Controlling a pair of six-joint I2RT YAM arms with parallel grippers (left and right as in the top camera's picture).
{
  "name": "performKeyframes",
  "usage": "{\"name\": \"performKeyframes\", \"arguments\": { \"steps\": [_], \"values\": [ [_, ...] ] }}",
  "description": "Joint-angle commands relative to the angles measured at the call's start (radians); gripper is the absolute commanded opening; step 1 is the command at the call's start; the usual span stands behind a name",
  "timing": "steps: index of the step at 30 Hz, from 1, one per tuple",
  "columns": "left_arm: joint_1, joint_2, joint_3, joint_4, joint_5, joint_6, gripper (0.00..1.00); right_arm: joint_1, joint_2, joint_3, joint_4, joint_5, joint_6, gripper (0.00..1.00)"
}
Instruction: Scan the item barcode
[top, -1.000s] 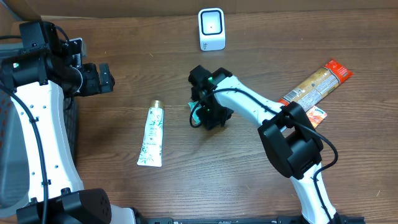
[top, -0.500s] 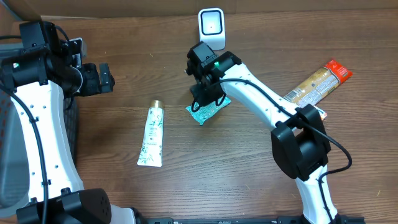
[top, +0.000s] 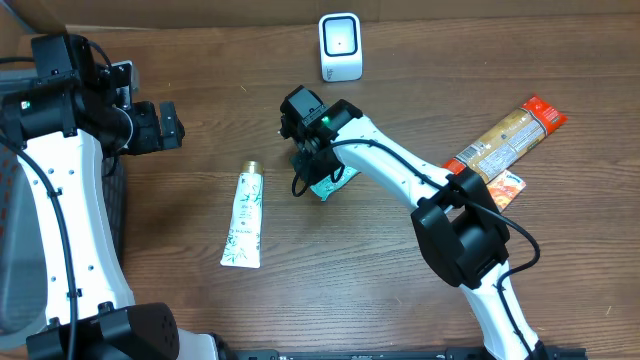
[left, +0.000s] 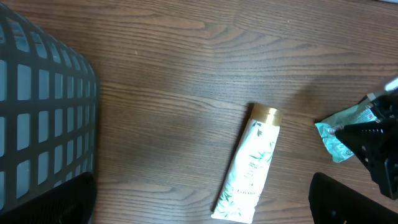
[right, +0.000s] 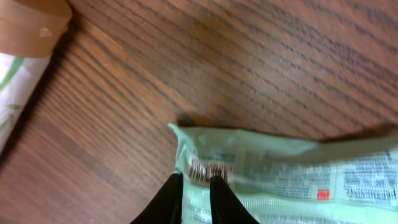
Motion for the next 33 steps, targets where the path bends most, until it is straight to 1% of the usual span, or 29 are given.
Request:
{"name": "performKeyframes", "arguments": {
  "steps": [1,11,16,20,23,24,25,26,27,28,29,30,31,33],
  "values": [
    [-0.002,-0.004,0.013,0.004,0.001,0.015,1.0,-0.006,0.019,-0.01,0.032,0.023,-0.036,0.18],
    [-0.002,-0.004,0.013,0.004,0.001,0.015,1.0,-0.006,0.032,-0.131,0.129,0.034,-0.036,0.18],
    [-0.002,-0.004,0.013,0.004,0.001,0.015,1.0,-0.006,0.032,-0.137,0.135,0.033,-0.036,0.2],
    [-0.002,-0.004,0.013,0.004,0.001,0.015,1.0,-0.006,0.032,-0.137,0.137,-0.006,-0.049,0.32],
    [-0.002,-0.004,0.013,0.004,0.001,0.015,1.0,-0.006,0.032,-0.137,0.136,-0.102,-0.111,0.5],
    [-0.002,-0.004,0.013,0.004,0.001,0.015,1.0,-0.006,0.032,-0.137,0.136,-0.121,-0.121,0.54],
    [-0.002,-0.004,0.013,0.004,0.001,0.015,1.0,-0.006,0.032,-0.137,0.136,-0.145,-0.135,0.62],
    [-0.002,-0.004,0.013,0.004,0.001,0.015,1.0,-0.006,0.032,-0.137,0.135,-0.164,-0.142,0.65],
    [-0.002,-0.004,0.013,0.004,0.001,0.015,1.0,-0.006,0.032,-0.137,0.135,-0.183,-0.144,0.79],
    [-0.002,-0.004,0.013,0.004,0.001,0.015,1.0,-0.006,0.032,-0.137,0.135,-0.198,-0.16,0.86],
    [-0.002,-0.004,0.013,0.004,0.001,0.015,1.0,-0.006,0.032,-0.135,0.134,-0.208,-0.167,0.9],
    [-0.002,-0.004,0.013,0.004,0.001,0.015,1.0,-0.007,0.032,-0.128,0.13,-0.216,-0.166,0.96],
    [-0.002,-0.004,0.013,0.004,0.001,0.015,1.0,-0.008,0.031,-0.119,0.123,-0.223,-0.166,0.99],
    [-0.002,-0.004,0.013,0.004,0.001,0.015,1.0,-0.009,0.031,-0.08,0.093,-0.226,-0.162,1.0]
  ]
}}
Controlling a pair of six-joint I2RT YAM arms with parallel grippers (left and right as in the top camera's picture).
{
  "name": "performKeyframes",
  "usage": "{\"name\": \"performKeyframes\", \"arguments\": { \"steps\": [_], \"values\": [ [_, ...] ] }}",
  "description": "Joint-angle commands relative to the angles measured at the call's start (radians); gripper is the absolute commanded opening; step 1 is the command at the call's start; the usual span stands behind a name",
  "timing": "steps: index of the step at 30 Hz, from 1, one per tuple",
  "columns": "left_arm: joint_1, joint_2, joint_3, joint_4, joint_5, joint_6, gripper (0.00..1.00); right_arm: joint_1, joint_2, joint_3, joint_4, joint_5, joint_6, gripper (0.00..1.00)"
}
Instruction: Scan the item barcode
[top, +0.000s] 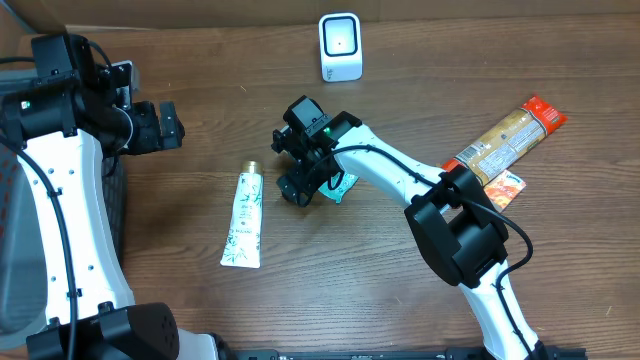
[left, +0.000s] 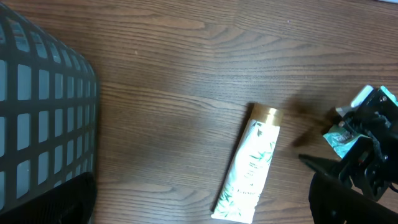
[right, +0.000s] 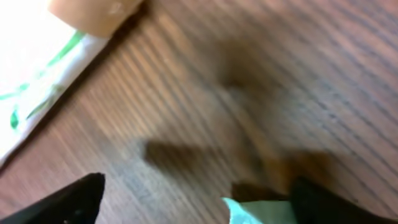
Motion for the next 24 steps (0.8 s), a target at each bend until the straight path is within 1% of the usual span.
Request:
{"name": "performKeyframes", "arguments": {
  "steps": [1,7,10,12,17,21,24],
  "values": [
    [-0.002,-0.004,0.013,0.004,0.001,0.015,1.0,-0.008,0.025,0.047,-0.056,-0.042,-0.006,1.0],
    [-0.002,-0.004,0.013,0.004,0.001,0.015,1.0,-0.025,0.025,0.275,-0.228,-0.031,-0.006,1.0],
    [-0.002,-0.004,0.013,0.004,0.001,0.015,1.0,-0.058,0.025,0.372,-0.297,-0.011,-0.01,1.0],
    [-0.002,-0.004,0.013,0.004,0.001,0.015,1.0,-0.099,0.025,0.414,-0.334,-0.008,-0.04,1.0],
    [-0.002,-0.004,0.013,0.004,0.001,0.015,1.0,-0.233,0.033,0.414,-0.373,-0.035,-0.109,1.0],
    [-0.002,-0.004,0.013,0.004,0.001,0.015,1.0,-0.339,0.061,0.403,-0.4,-0.167,-0.22,1.0],
    [-0.002,-0.004,0.013,0.004,0.001,0.015,1.0,-0.388,0.096,0.401,-0.425,-0.237,-0.296,0.99]
  ]
}}
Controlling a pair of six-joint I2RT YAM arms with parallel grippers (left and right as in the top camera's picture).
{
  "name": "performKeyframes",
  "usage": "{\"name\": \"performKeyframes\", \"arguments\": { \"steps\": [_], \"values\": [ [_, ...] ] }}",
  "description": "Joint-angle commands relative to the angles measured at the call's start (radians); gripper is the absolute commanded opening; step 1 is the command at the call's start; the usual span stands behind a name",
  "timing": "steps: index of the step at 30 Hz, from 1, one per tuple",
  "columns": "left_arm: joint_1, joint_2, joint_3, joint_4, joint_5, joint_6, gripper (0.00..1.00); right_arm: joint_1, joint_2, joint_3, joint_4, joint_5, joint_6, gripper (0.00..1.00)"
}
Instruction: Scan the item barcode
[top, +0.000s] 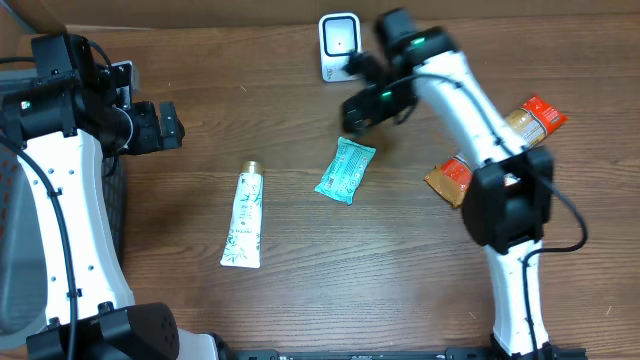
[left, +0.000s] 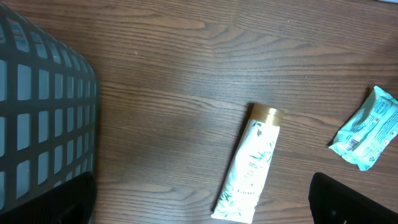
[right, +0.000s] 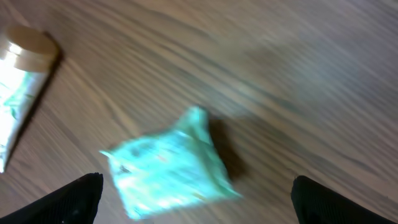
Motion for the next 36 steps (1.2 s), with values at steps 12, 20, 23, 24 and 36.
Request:
{"name": "performKeyframes", "arguments": {
  "steps": [12,20,23,24,36],
  "values": [
    [-0.002,-0.004,0.013,0.004,0.001,0.015,1.0,-0.008,0.152,-0.023,-0.027,-0.127,-0.119,0.86],
    [-0.002,-0.004,0.013,0.004,0.001,0.015,0.99,0.0,0.156,-0.022,-0.093,-0.135,0.214,0.68],
    [-0.002,-0.004,0.013,0.004,0.001,0.015,1.0,0.0,0.156,-0.022,-0.177,-0.219,0.288,0.67],
    [-0.002,-0.004,0.013,0.004,0.001,0.015,1.0,0.002,0.156,-0.022,-0.198,-0.245,0.288,0.67],
    [-0.002,-0.004,0.013,0.004,0.001,0.015,1.0,0.015,0.156,-0.022,-0.207,-0.22,0.246,0.62]
  ]
}}
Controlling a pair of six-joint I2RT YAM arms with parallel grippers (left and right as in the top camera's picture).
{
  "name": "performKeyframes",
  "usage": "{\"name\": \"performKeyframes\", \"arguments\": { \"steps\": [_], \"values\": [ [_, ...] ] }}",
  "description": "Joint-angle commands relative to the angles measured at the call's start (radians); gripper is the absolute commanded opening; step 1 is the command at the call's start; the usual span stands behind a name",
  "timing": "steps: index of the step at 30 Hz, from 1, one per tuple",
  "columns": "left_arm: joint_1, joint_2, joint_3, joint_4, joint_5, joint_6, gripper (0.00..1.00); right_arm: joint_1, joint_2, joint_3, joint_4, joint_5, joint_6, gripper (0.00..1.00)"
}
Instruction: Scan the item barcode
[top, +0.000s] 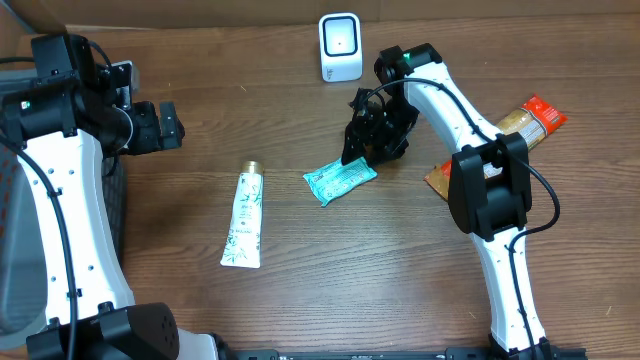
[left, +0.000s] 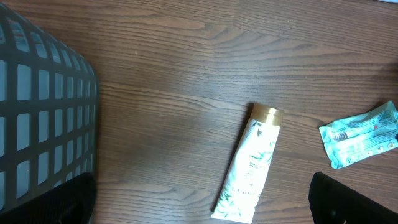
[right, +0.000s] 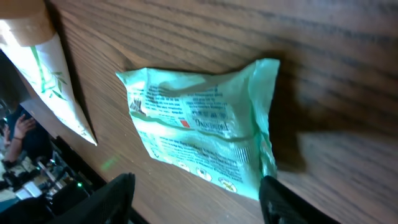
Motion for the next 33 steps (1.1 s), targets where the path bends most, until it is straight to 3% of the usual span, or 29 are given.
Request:
{"name": "performKeyframes", "arguments": {
  "steps": [1,5,13,17,19,22,33],
  "values": [
    [-0.002,-0.004,0.013,0.004,0.001,0.015,1.0,0.006,0.009,0.0,0.017,0.055,-0.026,0.62],
    [-0.002,-0.004,0.013,0.004,0.001,0.015,1.0,0.0,-0.017,0.033,0.015,0.153,-0.026,0.56],
    [-0.002,-0.004,0.013,0.004,0.001,0.015,1.0,-0.005,-0.208,0.089,0.016,0.398,0.013,0.56],
    [-0.002,-0.004,0.013,0.004,0.001,0.015,1.0,-0.005,-0.265,0.089,0.009,0.414,0.012,0.57],
    [-0.002,-0.004,0.013,0.004,0.001,0.015,1.0,-0.005,-0.264,0.083,0.007,0.418,0.013,0.64],
    [-0.002,-0.004,0.013,0.004,0.001,0.015,1.0,-0.002,-0.261,0.008,0.06,0.426,0.012,0.72],
    [-0.002,-0.004,0.013,0.004,0.001,0.015,1.0,0.034,-0.261,-0.266,0.273,0.409,-0.019,0.76]
  ]
}}
